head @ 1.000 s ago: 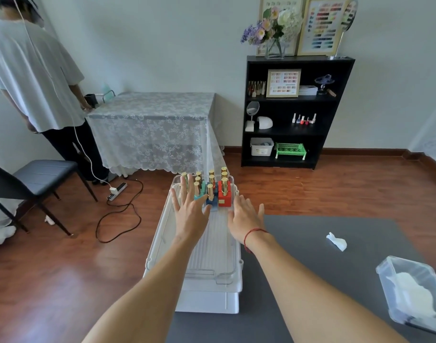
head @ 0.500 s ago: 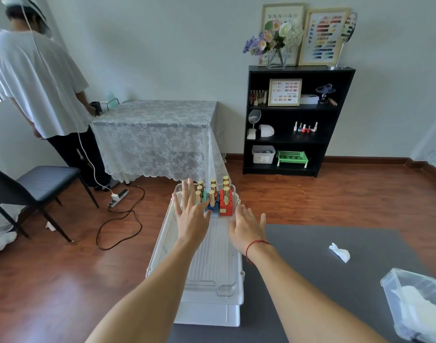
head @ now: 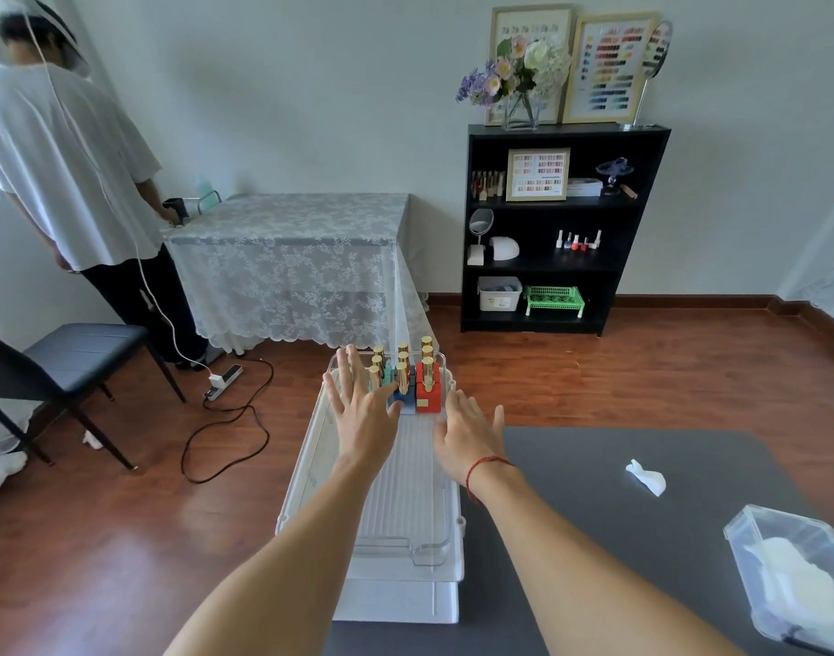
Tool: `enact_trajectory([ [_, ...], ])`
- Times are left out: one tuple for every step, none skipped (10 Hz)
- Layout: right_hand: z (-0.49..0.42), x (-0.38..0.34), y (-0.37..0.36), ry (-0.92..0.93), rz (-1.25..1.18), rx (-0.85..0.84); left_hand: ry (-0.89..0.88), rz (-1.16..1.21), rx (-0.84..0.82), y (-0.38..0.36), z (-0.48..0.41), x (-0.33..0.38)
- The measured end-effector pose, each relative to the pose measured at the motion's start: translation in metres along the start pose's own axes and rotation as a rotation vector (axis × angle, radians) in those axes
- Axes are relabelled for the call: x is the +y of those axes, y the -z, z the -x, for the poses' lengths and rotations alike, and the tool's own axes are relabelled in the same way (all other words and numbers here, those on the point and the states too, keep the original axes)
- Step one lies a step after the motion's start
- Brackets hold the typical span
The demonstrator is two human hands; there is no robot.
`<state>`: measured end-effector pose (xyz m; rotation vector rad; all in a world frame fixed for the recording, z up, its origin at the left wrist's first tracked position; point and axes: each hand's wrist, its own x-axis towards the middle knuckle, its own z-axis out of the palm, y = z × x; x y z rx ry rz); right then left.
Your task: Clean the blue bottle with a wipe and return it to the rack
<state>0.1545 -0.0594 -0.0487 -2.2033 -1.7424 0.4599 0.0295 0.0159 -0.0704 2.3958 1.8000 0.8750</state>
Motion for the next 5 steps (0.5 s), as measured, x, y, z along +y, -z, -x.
enact_trajectory([
  [0.0,0.0,0.0,0.009,0.006,0.011,-0.021,0.007,0.016,-0.002,0.001,-0.001],
  [0.0,0.001,0.001,0.008,0.007,0.001,-0.021,0.011,-0.004,0.0,0.002,0.0],
  [0.0,0.003,0.005,-0.001,-0.004,-0.009,-0.015,0.01,-0.015,0.002,0.004,0.001],
  [0.003,0.004,0.011,-0.005,-0.02,-0.012,-0.006,0.041,0.015,0.01,0.008,0.002],
  [0.002,0.007,0.026,0.02,0.008,0.058,0.003,0.077,0.102,0.015,0.013,0.01],
])
